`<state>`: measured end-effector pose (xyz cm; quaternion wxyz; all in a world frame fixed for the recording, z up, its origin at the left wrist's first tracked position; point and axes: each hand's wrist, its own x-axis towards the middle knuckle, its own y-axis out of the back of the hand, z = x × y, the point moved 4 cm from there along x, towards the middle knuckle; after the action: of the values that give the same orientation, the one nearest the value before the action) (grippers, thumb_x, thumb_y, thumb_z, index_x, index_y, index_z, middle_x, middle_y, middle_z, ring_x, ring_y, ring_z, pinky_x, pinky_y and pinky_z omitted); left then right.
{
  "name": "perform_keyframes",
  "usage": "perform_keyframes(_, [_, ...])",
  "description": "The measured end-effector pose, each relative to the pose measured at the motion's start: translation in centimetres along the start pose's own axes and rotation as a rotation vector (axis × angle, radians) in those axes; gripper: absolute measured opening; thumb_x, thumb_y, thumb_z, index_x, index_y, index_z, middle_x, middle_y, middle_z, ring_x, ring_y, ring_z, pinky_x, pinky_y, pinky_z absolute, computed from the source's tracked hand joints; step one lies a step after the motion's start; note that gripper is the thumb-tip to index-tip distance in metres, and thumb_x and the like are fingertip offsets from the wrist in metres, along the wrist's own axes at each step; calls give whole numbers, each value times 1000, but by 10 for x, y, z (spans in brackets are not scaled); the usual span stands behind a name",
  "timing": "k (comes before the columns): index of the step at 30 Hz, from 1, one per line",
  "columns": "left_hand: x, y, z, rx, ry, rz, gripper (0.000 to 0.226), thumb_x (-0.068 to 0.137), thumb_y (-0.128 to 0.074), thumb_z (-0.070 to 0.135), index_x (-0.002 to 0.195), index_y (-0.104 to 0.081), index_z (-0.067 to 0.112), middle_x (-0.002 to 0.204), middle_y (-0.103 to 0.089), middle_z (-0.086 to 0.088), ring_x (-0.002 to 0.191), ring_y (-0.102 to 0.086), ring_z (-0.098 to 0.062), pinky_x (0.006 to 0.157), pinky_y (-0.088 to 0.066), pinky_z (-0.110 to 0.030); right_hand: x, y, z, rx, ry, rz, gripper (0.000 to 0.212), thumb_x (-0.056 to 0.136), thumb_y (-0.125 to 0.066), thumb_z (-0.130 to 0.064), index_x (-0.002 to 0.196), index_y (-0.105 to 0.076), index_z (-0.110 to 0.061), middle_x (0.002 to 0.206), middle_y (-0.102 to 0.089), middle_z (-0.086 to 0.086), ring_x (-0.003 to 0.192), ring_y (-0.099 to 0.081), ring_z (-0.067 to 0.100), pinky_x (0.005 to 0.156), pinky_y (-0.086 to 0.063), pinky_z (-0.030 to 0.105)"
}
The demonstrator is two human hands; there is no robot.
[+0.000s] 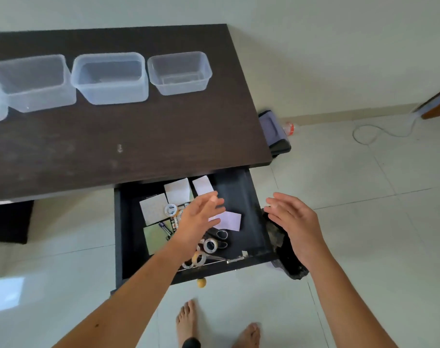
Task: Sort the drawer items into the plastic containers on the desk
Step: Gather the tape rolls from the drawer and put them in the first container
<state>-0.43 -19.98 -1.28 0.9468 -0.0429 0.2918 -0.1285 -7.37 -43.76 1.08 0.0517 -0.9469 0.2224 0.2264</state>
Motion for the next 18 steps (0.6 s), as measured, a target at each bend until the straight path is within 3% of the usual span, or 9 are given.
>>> perform_keyframes(4, [-9,62,-6,-10,25,107,36,106,-58,34,138,-60,17,130,-74,-5,116,-74,-19,103,-59,-39,-4,-48,7,-86,15,-90,29,94,-78,-11,122,-74,-20,117,-80,4,111,-77,23,109,-55,49])
perform_keyframes(8, [-18,103,-21,9,53,197,38,104,-63,34,138,-62,18,127,-74,-4,116,-74,-20,103,-58,-42,-3,-86,24,-218,16,-170,26,93,-80,-23,117,-76,-32,117,-79,-3,113,-74,15,107,-56,50])
perform_keyframes(12, [-21,123,-38,-36,89,262,35,100,-68,31,133,-65,18,125,-75,-5,115,-74,-21,101,-59,-43,3,-117,46,-393,8,-250,22,94,-79,-31,115,-76,-36,112,-77,-14,105,-72,1,104,-57,41])
perform_keyframes(18, [-24,133,-63,-41,145,300,29,103,-66,25,131,-65,19,127,-74,-5,112,-75,-21,100,-60,-46,12,-150,75,-624,96,-428,30,92,-81,-20,119,-75,-32,110,-76,-13,100,-73,4,96,-60,29])
